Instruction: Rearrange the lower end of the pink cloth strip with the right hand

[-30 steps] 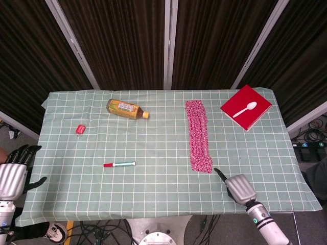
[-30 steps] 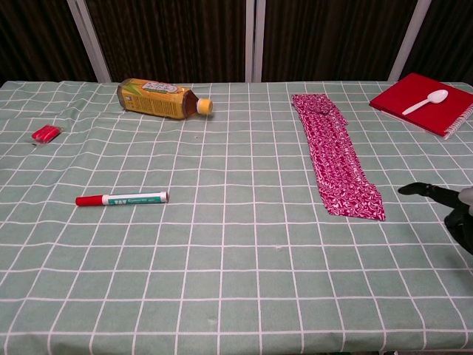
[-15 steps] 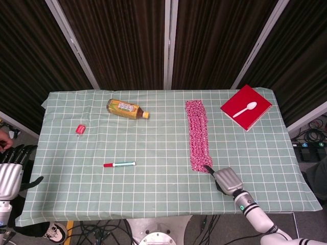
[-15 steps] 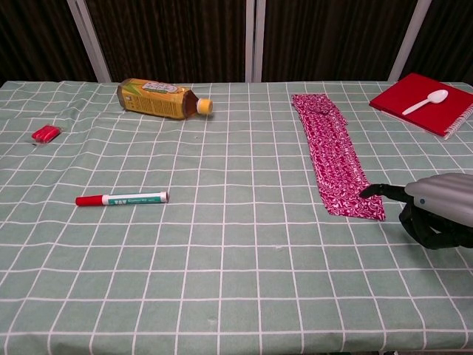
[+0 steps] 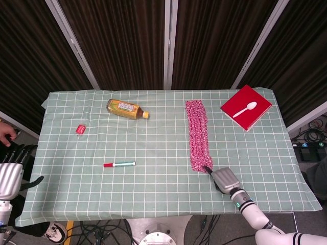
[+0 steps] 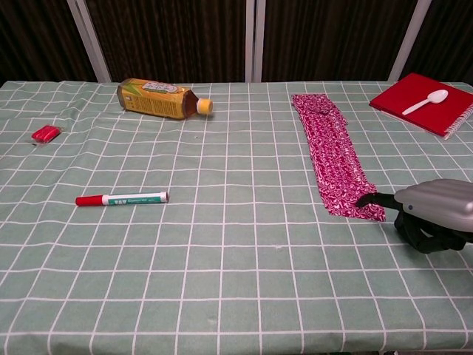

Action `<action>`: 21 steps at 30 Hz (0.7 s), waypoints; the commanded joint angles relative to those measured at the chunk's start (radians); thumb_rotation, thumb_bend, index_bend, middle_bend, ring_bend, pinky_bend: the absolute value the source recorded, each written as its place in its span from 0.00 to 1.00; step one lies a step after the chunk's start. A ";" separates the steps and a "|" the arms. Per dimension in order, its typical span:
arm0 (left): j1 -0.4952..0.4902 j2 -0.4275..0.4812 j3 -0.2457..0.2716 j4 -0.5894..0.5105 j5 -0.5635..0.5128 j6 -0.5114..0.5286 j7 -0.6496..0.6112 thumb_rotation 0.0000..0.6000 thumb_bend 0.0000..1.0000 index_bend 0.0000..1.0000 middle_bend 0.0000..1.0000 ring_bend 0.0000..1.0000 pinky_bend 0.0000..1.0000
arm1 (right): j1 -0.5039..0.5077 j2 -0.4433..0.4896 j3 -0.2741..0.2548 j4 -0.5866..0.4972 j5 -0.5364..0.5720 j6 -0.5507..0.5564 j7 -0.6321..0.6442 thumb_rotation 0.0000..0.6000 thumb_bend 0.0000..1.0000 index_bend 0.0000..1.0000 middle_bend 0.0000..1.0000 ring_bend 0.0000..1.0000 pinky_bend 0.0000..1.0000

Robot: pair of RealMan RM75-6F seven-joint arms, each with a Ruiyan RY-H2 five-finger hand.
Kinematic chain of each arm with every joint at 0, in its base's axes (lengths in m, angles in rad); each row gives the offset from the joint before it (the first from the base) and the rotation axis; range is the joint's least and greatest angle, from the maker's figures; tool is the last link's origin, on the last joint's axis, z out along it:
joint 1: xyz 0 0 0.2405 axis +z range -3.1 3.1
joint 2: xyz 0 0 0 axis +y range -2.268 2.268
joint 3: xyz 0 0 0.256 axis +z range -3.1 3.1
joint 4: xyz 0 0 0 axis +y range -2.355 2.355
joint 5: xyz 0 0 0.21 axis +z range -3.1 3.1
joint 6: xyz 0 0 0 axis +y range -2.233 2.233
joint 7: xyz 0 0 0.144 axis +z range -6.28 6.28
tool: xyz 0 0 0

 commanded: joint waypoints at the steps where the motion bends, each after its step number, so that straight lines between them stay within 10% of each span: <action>1: 0.000 0.000 0.000 0.000 0.000 0.000 0.001 1.00 0.10 0.15 0.16 0.10 0.19 | 0.005 0.011 -0.014 -0.008 0.018 0.004 -0.003 1.00 1.00 0.09 0.92 0.82 0.74; 21: -0.003 -0.005 0.003 -0.008 0.003 -0.008 0.020 1.00 0.10 0.15 0.16 0.10 0.19 | -0.048 0.106 -0.100 -0.017 0.009 0.068 0.084 1.00 1.00 0.09 0.92 0.82 0.74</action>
